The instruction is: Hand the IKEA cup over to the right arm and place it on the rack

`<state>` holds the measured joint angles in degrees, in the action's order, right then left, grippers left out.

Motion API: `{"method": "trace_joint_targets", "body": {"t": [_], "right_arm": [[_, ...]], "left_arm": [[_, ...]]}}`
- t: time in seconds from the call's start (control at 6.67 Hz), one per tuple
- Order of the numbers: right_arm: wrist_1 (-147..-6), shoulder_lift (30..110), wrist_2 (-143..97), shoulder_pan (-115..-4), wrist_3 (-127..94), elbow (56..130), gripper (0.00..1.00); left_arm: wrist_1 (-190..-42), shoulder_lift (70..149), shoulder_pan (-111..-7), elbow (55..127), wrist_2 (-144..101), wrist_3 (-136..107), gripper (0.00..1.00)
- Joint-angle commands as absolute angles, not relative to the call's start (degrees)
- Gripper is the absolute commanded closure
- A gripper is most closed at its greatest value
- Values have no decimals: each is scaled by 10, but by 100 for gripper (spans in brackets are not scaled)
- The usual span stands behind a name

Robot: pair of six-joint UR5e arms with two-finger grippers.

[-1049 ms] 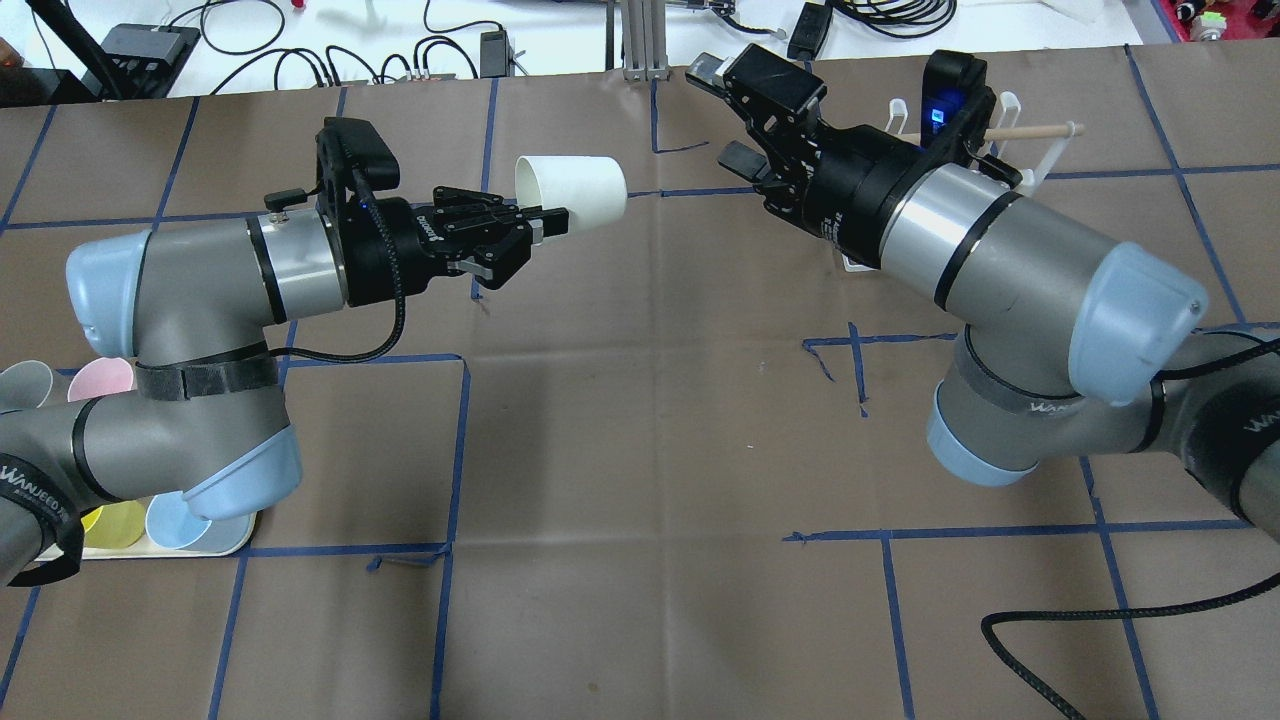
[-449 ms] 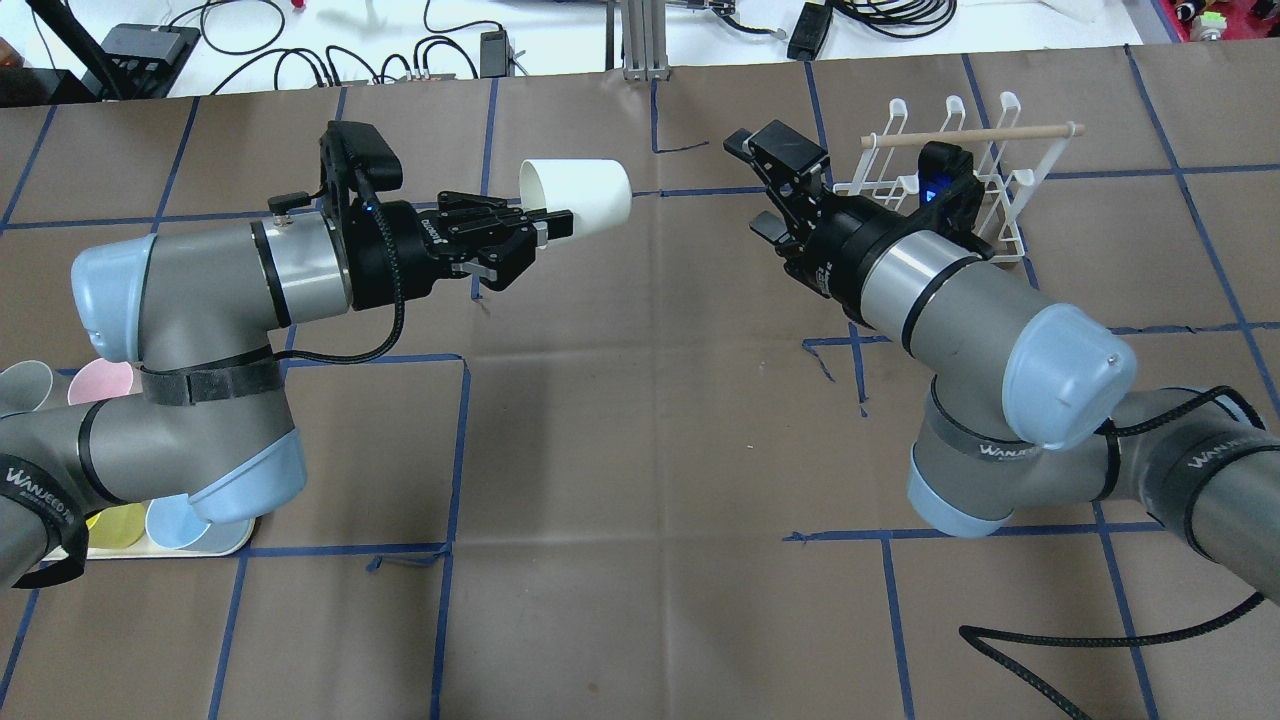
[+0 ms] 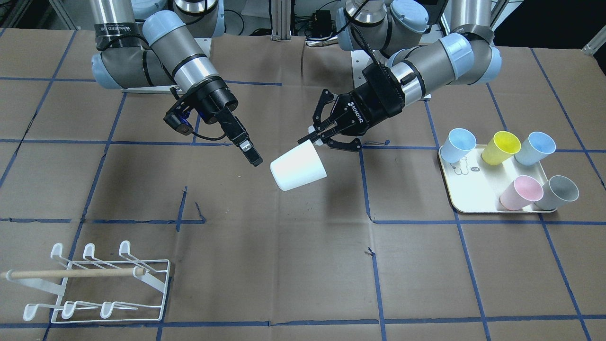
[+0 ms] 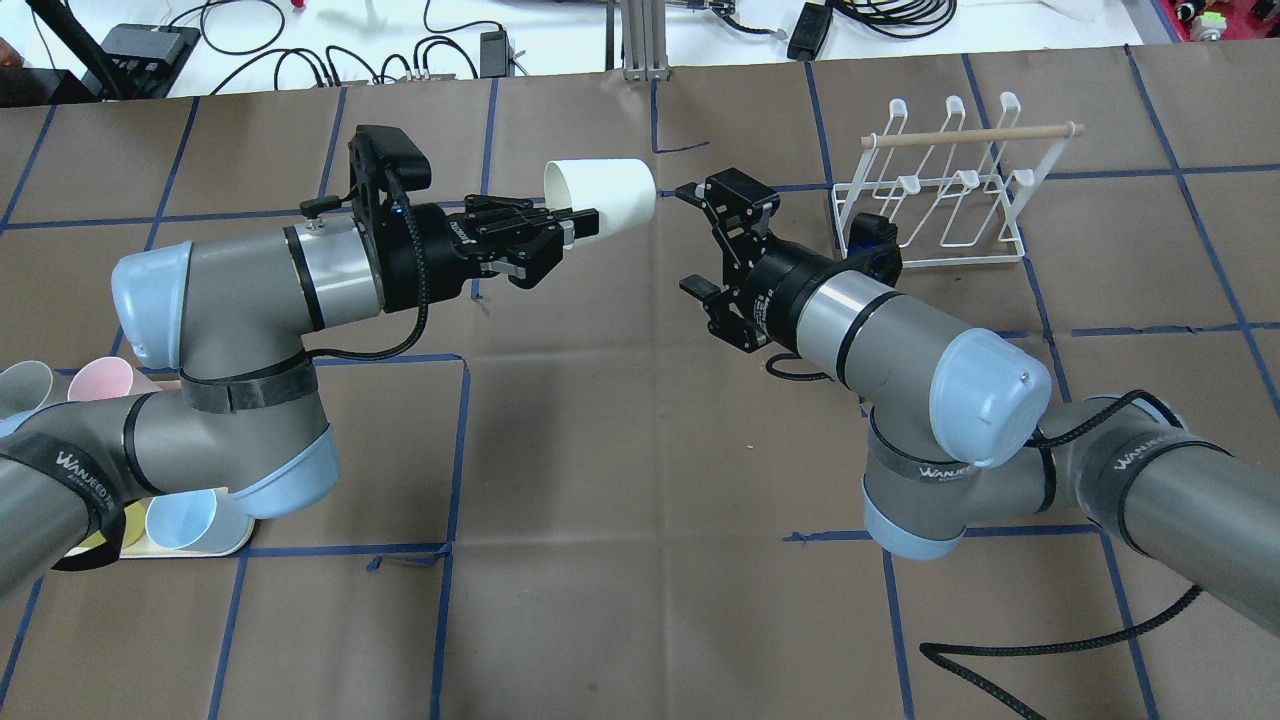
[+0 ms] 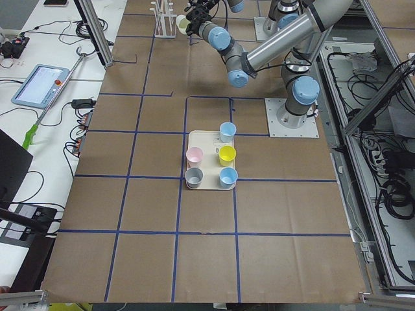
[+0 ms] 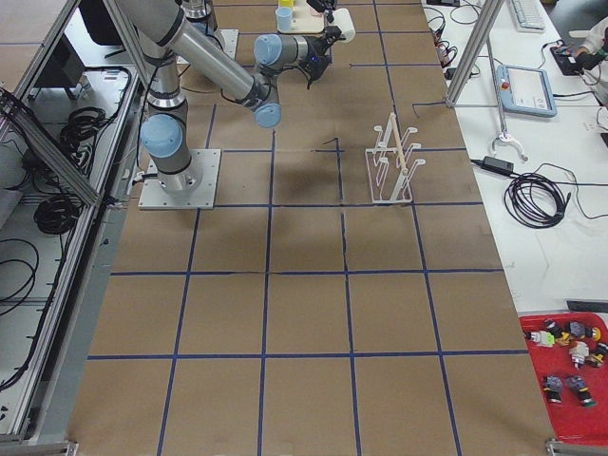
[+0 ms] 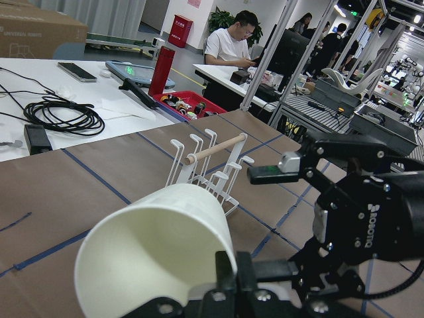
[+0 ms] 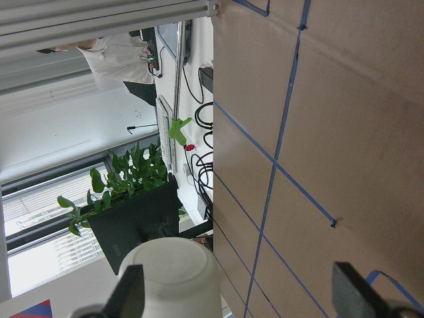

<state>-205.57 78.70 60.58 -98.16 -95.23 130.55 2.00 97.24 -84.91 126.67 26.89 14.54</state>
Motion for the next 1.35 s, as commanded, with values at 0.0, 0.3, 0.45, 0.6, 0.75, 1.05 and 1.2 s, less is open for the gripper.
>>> {"method": "trace_joint_targets", "body": {"t": [0.0,0.3,0.45,0.6,0.75,1.05,1.2], "right_arm": [[-2058,786,602,-988,-972,1291,0],[-2054,788,601,-988,-973,1270,0],[-2052,786,601,-990,-975,1253,0],[-2051,784,602,-994,-976,1243,0],[-2050,774,602,-997,-975,1237,0],[-2050,741,605,-1012,-973,1204,0],[-2049,732,607,-1012,-974,1188,0]], "left_arm": [[142,1012,-853,1243,277,23,96],[146,1017,-854,1236,289,18,96],[146,1017,-856,1237,289,17,96],[147,1016,-859,1238,289,16,95],[147,1016,-872,1238,295,11,95],[148,1017,-886,1237,325,2,95],[148,1017,-887,1237,325,1,95]]}}
